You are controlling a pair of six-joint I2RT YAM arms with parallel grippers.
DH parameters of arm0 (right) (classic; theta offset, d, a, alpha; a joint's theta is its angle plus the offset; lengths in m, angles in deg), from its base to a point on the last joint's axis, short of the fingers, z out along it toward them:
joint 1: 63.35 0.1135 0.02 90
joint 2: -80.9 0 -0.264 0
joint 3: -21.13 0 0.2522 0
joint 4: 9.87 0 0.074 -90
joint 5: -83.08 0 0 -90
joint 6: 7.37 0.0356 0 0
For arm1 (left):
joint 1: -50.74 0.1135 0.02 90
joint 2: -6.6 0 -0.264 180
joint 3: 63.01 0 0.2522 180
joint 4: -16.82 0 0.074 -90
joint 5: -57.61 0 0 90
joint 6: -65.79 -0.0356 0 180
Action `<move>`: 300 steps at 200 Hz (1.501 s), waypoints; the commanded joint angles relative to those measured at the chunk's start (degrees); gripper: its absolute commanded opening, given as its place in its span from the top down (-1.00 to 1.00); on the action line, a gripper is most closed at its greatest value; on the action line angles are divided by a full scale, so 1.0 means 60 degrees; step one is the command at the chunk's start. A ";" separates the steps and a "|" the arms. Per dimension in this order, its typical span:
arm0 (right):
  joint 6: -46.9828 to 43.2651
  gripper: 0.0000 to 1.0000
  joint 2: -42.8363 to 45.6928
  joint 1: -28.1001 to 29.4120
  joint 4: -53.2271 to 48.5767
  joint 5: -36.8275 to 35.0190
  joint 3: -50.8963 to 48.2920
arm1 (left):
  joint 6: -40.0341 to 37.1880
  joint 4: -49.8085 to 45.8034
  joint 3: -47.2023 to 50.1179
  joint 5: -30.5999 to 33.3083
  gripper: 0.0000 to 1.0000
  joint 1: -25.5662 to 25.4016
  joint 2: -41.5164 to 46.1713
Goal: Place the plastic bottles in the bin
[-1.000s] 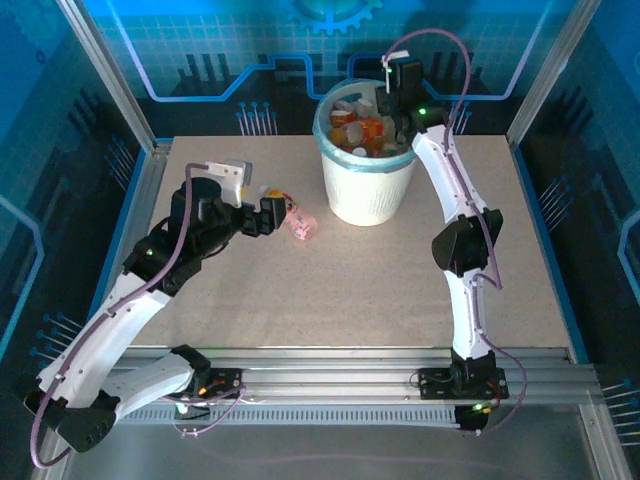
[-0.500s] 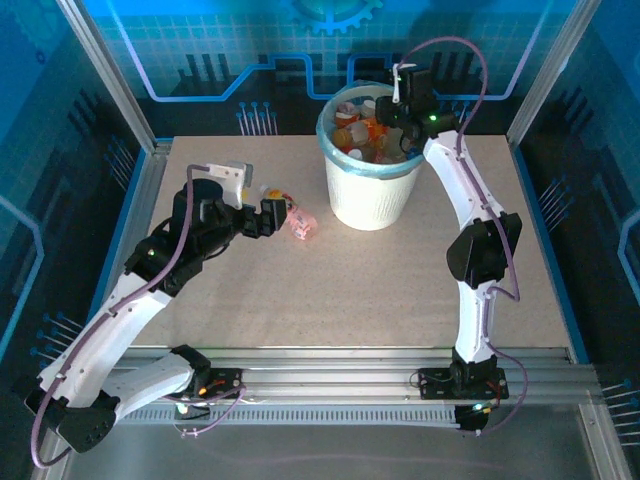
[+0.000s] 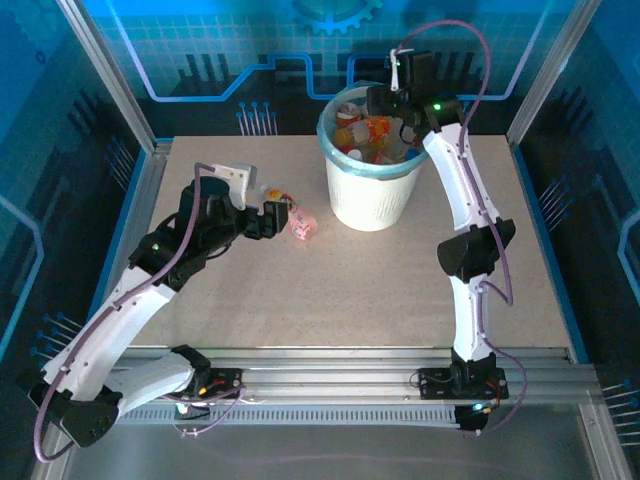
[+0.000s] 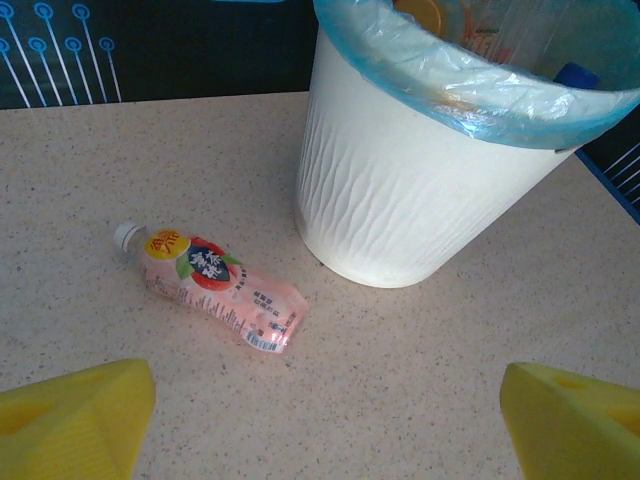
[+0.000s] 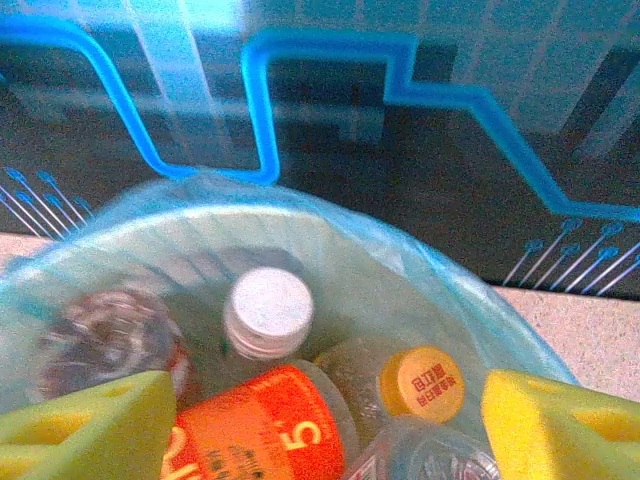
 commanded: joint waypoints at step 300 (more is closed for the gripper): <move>0.0263 -0.77 -0.5206 0.4775 -0.0542 -0.1819 -0.0346 | 0.0884 -0.1839 0.3038 0.1007 -0.80 0.0125 0.3747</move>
